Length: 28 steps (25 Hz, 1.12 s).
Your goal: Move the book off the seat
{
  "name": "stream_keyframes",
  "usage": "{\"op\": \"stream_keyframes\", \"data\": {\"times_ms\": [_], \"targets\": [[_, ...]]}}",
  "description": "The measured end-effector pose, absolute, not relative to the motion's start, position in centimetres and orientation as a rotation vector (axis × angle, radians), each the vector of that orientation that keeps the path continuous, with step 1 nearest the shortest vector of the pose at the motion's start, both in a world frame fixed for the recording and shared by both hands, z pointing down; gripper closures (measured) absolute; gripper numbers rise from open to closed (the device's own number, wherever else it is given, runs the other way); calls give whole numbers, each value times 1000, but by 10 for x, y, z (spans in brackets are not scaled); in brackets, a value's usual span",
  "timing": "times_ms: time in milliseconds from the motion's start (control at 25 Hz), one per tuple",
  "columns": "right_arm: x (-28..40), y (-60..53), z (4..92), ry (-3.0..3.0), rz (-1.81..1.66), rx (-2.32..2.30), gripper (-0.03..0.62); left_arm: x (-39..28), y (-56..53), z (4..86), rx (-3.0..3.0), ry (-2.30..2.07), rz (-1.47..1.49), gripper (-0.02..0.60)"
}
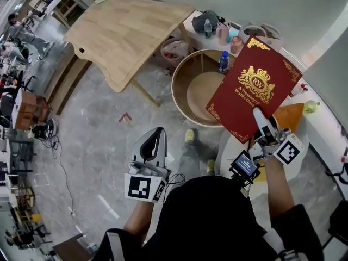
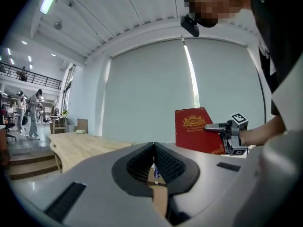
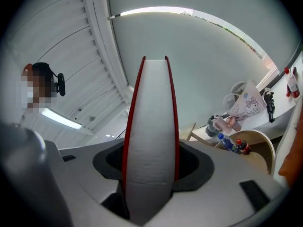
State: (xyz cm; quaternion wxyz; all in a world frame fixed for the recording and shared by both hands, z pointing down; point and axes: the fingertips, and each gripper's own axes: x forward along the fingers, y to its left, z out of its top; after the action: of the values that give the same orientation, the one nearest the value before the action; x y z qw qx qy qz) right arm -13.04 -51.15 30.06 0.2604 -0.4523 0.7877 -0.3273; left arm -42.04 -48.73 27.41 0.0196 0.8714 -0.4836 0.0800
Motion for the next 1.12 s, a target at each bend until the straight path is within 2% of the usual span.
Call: {"op": "stream_keyframes", "data": {"times_ms": [200, 400, 840, 1120], "targets": [[-138, -526, 310, 2098, -911, -1306, 341, -415, -532, 272, 2771, -1362, 213, 569], [-153, -590, 348, 2088, -965, -1347, 341, -410, -619, 291, 2807, -1254, 206, 569], [-195, -661, 469, 2015, -1278, -1356, 341, -416, -721, 336, 2787, -1090, 317, 569], [-215, -673, 559, 1943, -1507, -1408, 341, -415, -742, 388, 2734, -966, 423, 569]]}}
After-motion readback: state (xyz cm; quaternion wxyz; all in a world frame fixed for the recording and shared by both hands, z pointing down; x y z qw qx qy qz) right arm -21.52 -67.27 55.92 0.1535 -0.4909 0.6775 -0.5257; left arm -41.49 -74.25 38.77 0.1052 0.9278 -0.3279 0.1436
